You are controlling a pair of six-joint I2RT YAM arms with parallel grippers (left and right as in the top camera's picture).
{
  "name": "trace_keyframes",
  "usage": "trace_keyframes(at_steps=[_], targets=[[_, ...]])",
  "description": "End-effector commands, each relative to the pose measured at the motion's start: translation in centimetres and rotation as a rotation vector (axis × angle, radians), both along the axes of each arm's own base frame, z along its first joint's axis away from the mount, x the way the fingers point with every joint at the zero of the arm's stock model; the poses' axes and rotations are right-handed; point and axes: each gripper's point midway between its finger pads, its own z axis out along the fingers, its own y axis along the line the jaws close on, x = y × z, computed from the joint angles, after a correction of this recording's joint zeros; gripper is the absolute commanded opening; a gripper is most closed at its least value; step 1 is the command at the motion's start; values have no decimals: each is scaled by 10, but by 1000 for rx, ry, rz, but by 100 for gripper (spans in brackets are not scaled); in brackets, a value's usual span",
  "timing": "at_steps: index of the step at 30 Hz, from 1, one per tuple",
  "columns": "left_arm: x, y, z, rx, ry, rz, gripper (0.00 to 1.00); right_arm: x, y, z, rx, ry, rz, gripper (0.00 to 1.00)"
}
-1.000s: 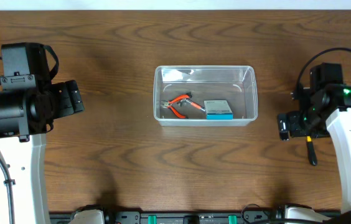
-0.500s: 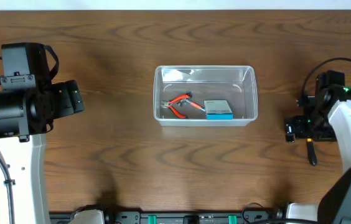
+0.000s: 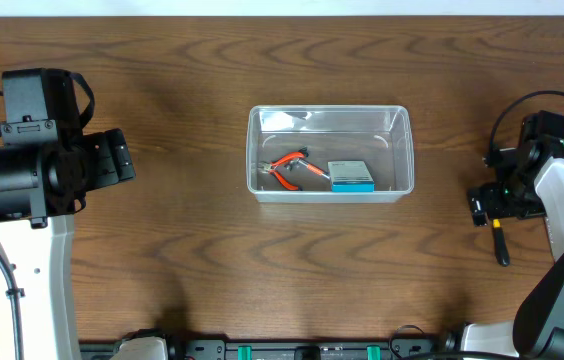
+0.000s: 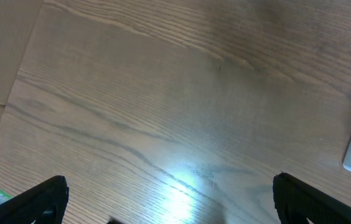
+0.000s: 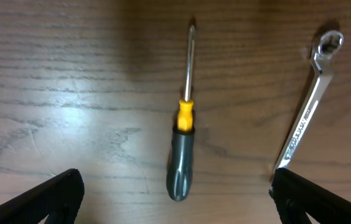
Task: Pack container
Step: 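Lower the right gripper onto the yellow-handled screwdriver and close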
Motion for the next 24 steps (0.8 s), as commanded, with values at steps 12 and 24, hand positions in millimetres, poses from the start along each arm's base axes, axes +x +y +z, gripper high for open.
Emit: trace_keyframes(at_steps=[12, 24], targets=[[-1, 3, 1, 3, -4, 16, 98, -16, -22, -6, -17, 23, -68, 99], [-1, 3, 2, 3, -4, 17, 98, -24, -11, -37, 29, 2, -91, 99]])
